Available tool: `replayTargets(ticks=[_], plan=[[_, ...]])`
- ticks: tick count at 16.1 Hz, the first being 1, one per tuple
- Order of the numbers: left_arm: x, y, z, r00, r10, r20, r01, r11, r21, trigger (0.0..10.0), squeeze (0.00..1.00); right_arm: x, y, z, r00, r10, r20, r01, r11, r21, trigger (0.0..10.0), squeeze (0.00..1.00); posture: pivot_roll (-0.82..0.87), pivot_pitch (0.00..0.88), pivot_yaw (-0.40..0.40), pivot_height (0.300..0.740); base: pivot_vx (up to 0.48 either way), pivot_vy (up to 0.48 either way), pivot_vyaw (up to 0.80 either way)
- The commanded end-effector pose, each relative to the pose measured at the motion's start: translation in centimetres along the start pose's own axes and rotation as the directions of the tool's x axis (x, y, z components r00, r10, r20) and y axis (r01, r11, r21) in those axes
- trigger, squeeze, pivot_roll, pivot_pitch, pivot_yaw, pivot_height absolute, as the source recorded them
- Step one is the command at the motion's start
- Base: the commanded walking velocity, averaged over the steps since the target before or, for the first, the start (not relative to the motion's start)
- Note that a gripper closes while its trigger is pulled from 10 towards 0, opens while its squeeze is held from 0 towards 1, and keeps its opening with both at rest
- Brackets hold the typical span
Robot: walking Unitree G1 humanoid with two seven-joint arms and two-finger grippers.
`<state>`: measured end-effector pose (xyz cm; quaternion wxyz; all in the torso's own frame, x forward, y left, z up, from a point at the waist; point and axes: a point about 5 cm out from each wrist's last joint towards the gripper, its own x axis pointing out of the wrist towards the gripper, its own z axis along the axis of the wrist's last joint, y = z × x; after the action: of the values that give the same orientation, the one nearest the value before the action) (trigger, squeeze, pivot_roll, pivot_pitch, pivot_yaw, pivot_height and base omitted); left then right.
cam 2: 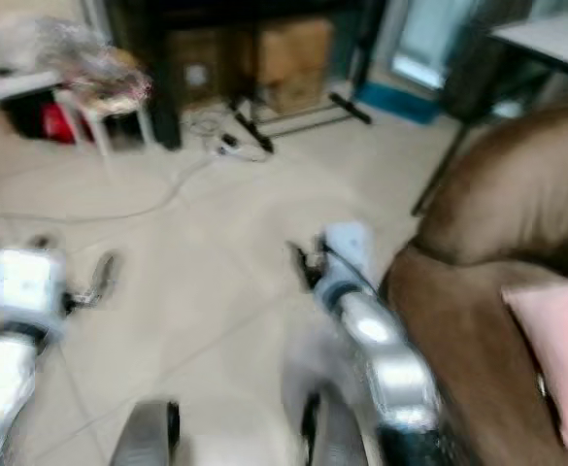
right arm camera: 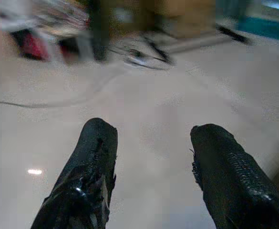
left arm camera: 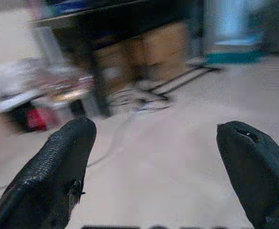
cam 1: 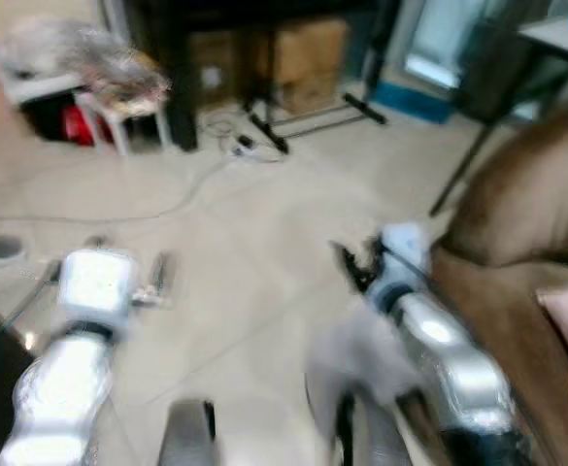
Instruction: Move the pillow to the sofa from floor
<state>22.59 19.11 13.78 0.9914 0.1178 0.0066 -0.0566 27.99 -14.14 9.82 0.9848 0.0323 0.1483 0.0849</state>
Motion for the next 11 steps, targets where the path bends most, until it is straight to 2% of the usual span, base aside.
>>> replayTargets(ticks=[1,3,6,8,11], plan=[[-0.41,1.11,-0.04,0.999,0.035,-0.008,-0.035,0.999,0.029,10.0,0.27,0.14,0.36,0.22,1.000,-0.001,0.002,0.001,1.000,0.017,10.0,0.00,0.05,0.000,-0.040,0.546,0.296,0.000,-0.64],[-0.46,1.09,-0.04,0.999,0.034,-0.007,-0.034,0.999,0.030,10.0,0.27,0.12,0.32,0.18,1.000,-0.001,0.001,0.001,1.000,0.017,10.0,0.00,0.05,0.000,-0.040,0.546,0.292,0.000,-0.66],[-0.39,0.95,-0.12,0.999,0.037,-0.007,-0.037,0.998,0.047,10.0,0.25,0.11,0.47,0.29,1.000,0.020,0.011,-0.020,1.000,-0.003,10.0,0.00,0.05,0.000,-0.040,0.546,0.085,0.000,0.00],[-0.45,0.70,-0.19,1.000,0.029,-0.006,-0.028,0.998,0.054,10.0,0.25,0.14,0.87,-0.08,0.997,0.076,-0.013,-0.076,0.997,-0.012,10.0,0.00,0.05,0.000,-0.039,0.546,0.000,0.000,0.00],[-0.58,0.48,-0.52,0.999,0.023,-0.023,-0.022,0.998,0.067,10.0,0.25,0.20,0.64,-0.49,0.994,0.101,-0.041,-0.102,0.994,-0.026,10.0,0.00,0.05,0.000,-0.042,0.516,0.000,0.000,0.00]])
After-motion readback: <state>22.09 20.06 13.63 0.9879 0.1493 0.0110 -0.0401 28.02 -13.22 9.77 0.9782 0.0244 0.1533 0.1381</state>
